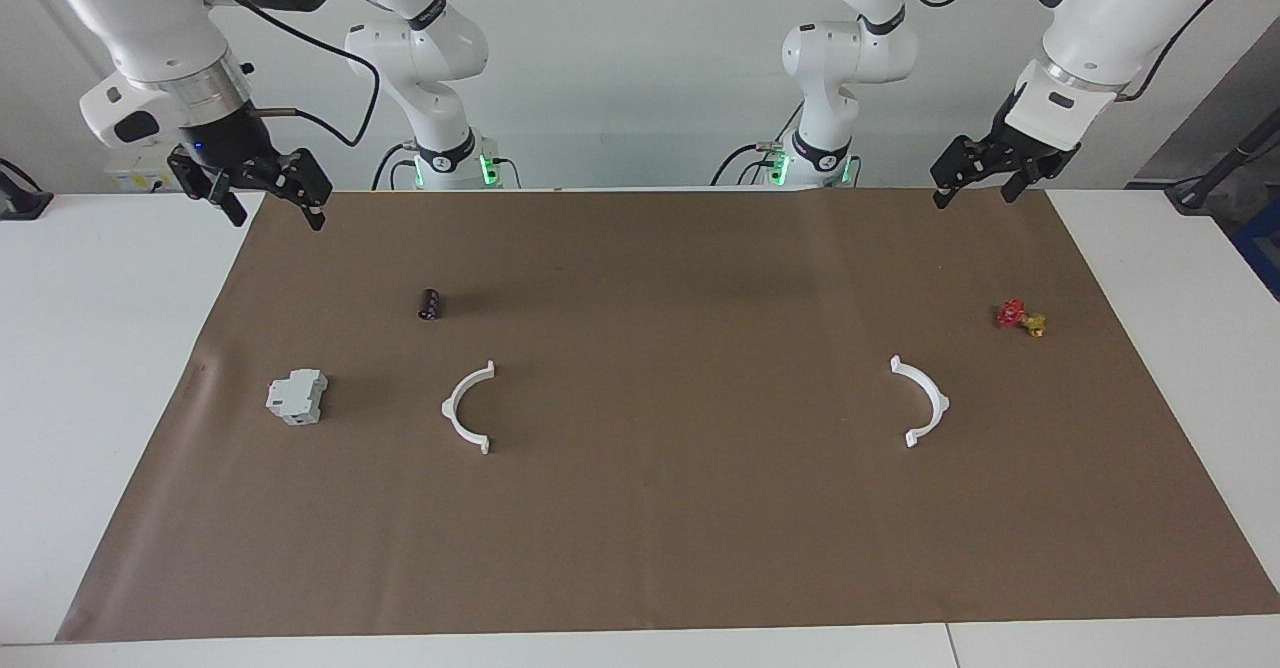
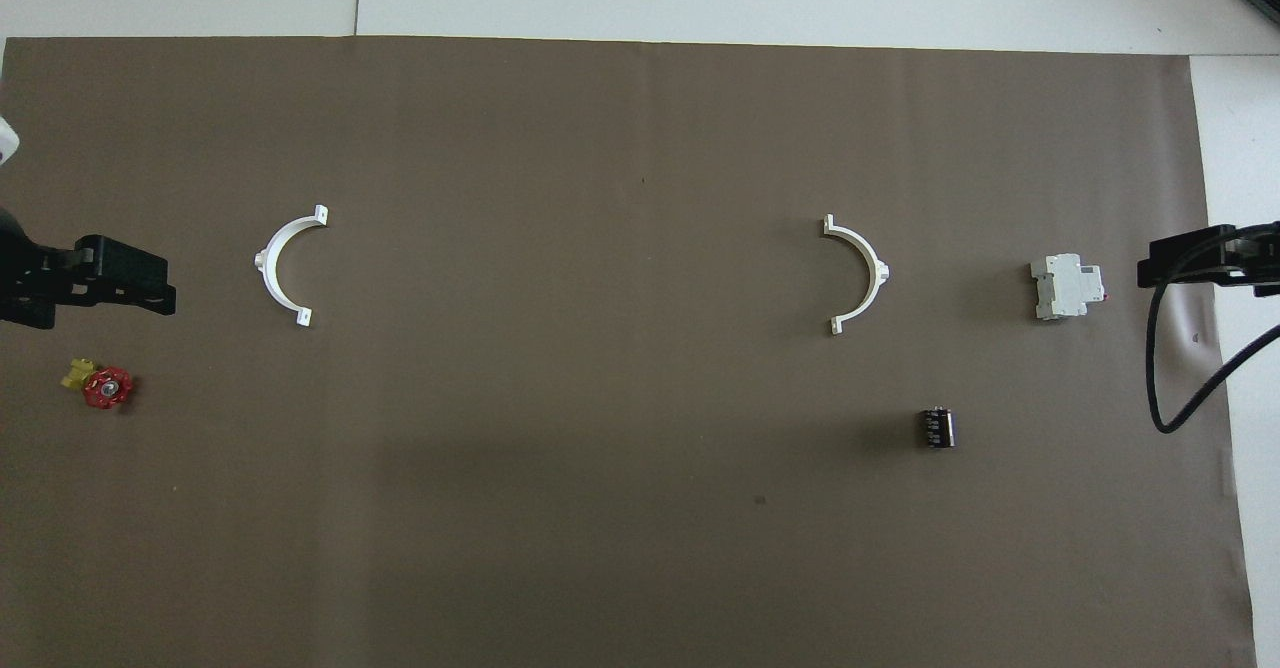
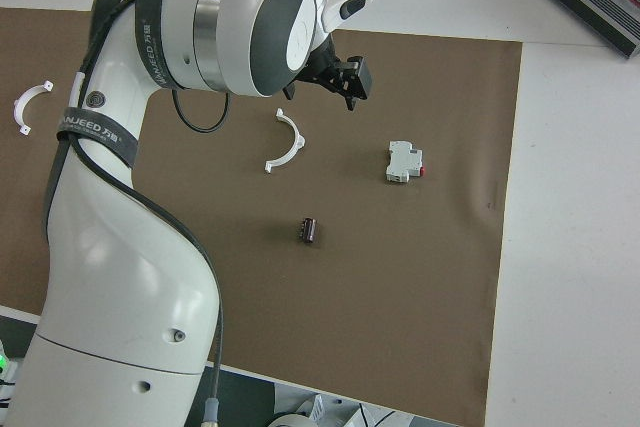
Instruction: Assemble drain pipe with both arms
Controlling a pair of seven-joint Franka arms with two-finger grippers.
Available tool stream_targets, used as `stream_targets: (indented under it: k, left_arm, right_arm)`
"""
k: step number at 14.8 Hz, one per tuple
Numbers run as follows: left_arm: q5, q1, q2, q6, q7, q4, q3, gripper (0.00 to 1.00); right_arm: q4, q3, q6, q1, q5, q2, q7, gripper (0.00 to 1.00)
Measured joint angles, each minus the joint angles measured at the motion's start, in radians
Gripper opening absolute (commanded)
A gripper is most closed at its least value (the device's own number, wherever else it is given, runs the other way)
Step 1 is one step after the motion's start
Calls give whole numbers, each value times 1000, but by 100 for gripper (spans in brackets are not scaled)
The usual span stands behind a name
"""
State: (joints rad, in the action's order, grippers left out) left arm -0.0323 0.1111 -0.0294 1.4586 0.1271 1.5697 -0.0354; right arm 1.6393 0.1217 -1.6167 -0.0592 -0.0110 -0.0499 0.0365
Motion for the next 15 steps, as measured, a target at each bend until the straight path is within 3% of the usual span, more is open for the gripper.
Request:
stream_targets:
  k: [15]
  left_arm:
    - [0, 0, 0, 0, 0, 0, 0, 100]
  right_arm:
    - [21, -1, -14, -1, 40, 19, 0, 100]
